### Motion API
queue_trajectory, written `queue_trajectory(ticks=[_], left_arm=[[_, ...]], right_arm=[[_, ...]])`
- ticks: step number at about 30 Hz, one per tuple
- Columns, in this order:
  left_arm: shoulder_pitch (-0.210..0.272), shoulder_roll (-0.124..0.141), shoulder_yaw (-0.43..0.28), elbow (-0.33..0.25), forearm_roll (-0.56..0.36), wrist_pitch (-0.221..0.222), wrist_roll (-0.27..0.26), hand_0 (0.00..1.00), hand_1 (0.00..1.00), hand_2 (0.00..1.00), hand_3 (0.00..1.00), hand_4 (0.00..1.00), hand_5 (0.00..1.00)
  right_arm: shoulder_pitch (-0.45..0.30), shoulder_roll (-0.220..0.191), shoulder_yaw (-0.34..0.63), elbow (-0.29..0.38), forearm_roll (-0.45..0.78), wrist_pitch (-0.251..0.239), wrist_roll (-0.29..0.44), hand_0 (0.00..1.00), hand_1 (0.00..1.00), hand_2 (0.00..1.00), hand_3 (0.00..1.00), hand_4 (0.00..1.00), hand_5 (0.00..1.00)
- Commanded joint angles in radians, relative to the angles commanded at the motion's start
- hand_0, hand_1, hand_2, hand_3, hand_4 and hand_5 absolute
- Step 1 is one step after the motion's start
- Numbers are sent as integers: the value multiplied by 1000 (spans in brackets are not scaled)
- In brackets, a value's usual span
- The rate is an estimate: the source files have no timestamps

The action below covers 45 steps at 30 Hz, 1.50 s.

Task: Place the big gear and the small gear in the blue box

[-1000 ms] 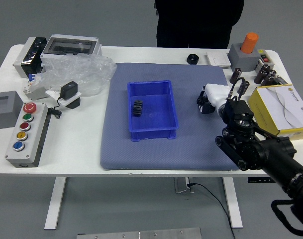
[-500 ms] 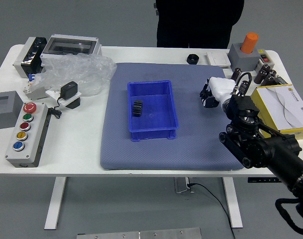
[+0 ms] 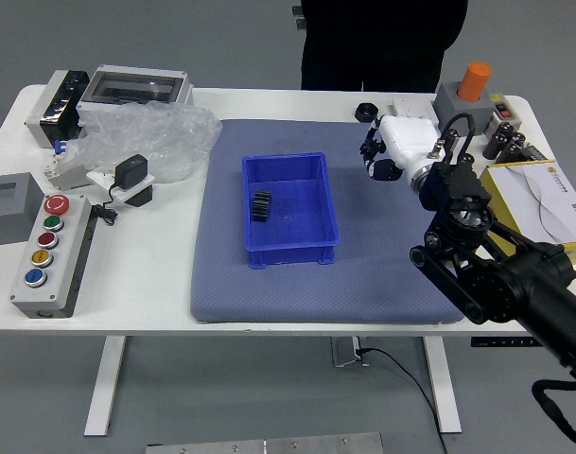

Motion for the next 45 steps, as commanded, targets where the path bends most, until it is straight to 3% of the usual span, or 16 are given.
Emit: queue_trajectory(ticks=[8,17,18,22,23,27,29,30,38,45], left_arm=[[3,1,-3,0,6,-1,2,841,806,813,849,701,279],[7,1,-7,0,15,-2,3,841,806,813,849,701,280],[8,1,-7,0,15,-2,3,841,806,813,849,700,279],[10,2,-7,0,18,-3,4,841,806,813,849,700,279],[10,2,-8,0,19,-3,4,841,806,813,849,700,278],[10,1,-10,0,23,-4,4,841,806,813,849,700,278],[10,1,-10,0,23,-4,3,841,806,813,849,700,278],[10,1,-10,0,23,-4,4,841,807,813,848,699,279],[12,1,-6,0,16,-3,4,841,804,813,849,700,279],[10,0,-3,0,8,-2,2,841,806,813,848,700,278]], right_arm=[[-12,36,-37,125,-5,14,-20,632,445,439,549,553,195],[-42,79,-80,158,16,23,-24,632,446,442,550,552,196],[-45,81,-81,159,18,25,-24,626,459,483,583,589,249],[-54,91,-82,156,43,44,-24,626,459,483,583,589,249],[-56,92,-81,155,50,52,-25,563,489,603,685,767,463],[-59,96,-71,150,82,94,-34,563,489,603,685,767,463],[-60,95,-65,150,93,112,-37,563,489,603,685,767,463],[-60,95,-61,150,97,120,-39,686,645,788,949,903,592],[-66,78,-29,187,106,171,-58,719,673,814,969,930,626],[-135,10,67,295,173,135,-43,719,669,801,945,931,634]])
